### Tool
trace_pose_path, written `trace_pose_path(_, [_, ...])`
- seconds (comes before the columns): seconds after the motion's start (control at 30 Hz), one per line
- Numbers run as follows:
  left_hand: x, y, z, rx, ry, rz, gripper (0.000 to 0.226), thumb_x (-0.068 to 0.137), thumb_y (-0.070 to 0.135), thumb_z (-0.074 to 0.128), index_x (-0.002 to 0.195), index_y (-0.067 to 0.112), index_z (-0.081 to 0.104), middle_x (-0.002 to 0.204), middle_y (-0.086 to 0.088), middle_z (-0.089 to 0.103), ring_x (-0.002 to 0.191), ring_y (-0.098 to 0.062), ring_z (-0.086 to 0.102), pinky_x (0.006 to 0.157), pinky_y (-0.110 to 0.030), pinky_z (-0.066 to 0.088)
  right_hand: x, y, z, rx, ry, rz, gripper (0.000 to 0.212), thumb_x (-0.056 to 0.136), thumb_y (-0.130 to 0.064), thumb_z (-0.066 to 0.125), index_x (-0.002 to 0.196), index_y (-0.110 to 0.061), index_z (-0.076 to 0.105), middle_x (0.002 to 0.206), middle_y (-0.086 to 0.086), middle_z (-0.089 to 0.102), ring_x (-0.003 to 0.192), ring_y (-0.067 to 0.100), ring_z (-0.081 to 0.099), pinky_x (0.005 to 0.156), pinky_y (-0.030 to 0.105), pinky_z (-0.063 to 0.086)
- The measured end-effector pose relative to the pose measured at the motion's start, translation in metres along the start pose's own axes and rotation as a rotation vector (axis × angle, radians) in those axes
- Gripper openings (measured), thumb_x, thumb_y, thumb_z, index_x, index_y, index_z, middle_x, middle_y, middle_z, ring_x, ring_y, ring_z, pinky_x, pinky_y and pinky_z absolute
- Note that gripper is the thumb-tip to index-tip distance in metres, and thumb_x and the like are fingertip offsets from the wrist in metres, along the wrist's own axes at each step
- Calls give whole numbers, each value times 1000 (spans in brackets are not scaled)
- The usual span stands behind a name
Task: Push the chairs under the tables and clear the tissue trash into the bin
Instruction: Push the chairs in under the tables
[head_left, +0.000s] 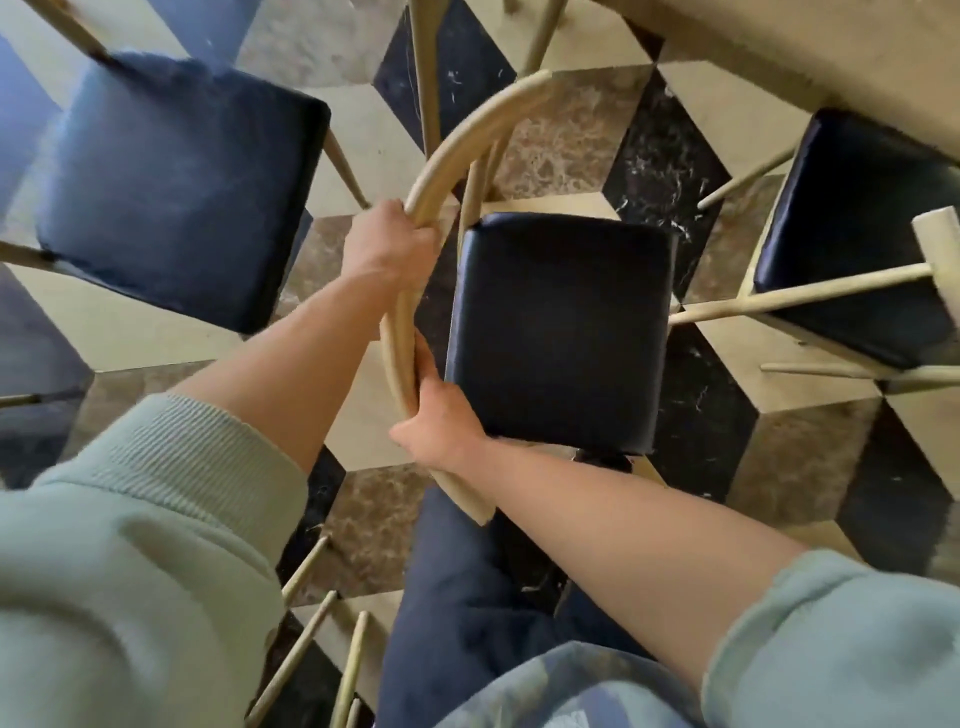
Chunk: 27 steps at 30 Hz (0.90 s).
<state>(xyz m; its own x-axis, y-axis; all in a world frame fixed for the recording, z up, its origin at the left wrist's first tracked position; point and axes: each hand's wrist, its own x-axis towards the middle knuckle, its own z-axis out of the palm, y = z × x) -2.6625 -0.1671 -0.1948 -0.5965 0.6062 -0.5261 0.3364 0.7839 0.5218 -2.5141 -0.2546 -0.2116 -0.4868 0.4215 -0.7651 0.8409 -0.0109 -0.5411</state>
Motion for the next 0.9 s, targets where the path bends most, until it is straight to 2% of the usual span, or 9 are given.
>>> trace_pose_path(0.1, [1,-28,-25,-45,35,-97,31,92,30,60,119,15,62,93,-3,66,76,-17,65,65,-33,53,4,-1,-4,-44,-92,-128,113,77,-11,67,157,-40,-7,85,4,66,72,26,66,64,42,56])
trace_pose_path(0.17, [-1,-43,-37,-64,34,-190,36,93,32,61,122,13,58,97,-7,66,79,-22,68,62,-35,55,4,3,-17,-104,-143,-182,108,78,-10,66,159,-37,1,78,-1,59,66,22,60,58,34,46])
trace_pose_path(0.3, [-16,-43,-37,-139,19,-327,32,97,36,64,117,12,60,95,-12,71,72,-25,73,51,-34,56,-5,20,-47,-319,-110,-206,90,82,-15,69,154,-40,20,91,1,58,76,27,58,61,34,44])
trace_pose_path(0.4, [-30,-26,-19,-256,-40,-414,25,95,31,64,108,8,63,89,-16,75,68,-31,78,61,-47,66,-13,45,-78,-483,-32,-182,70,82,-15,66,140,-37,36,96,4,61,80,32,62,60,38,48])
trace_pose_path(0.47, [-35,-10,1,-321,-86,-463,28,93,27,68,109,5,63,90,-20,76,71,-33,78,67,-54,66,-21,70,-104,-566,-15,-156,52,81,-14,64,126,-30,44,97,4,63,84,33,65,67,43,56])
trace_pose_path(0.53, [-40,5,23,-407,-106,-529,34,89,20,74,114,2,60,93,-23,75,70,-36,78,64,-56,65,-28,93,-131,-614,-11,-134,41,79,-14,65,114,-29,49,95,2,63,84,30,66,72,45,58])
trace_pose_path(0.6, [-49,27,51,-473,-135,-584,44,84,15,79,120,1,57,96,-25,74,67,-39,77,60,-58,64,-38,122,-164,-640,14,-95,30,79,-17,66,102,-30,53,90,-2,62,83,26,64,70,41,54])
trace_pose_path(0.7, [-63,64,95,-573,-158,-633,53,80,10,82,124,3,54,103,-24,71,73,-40,77,59,-59,64,-51,162,-218,-693,82,-51,20,80,-21,66,92,-31,55,86,-4,61,83,25,63,68,37,47])
trace_pose_path(0.9, [-75,142,164,-709,-151,-618,49,84,11,80,122,6,50,109,-18,65,91,-35,73,67,-56,65,-56,217,-310,-797,226,-63,11,84,-21,65,91,-30,63,83,-5,63,84,20,61,72,33,41])
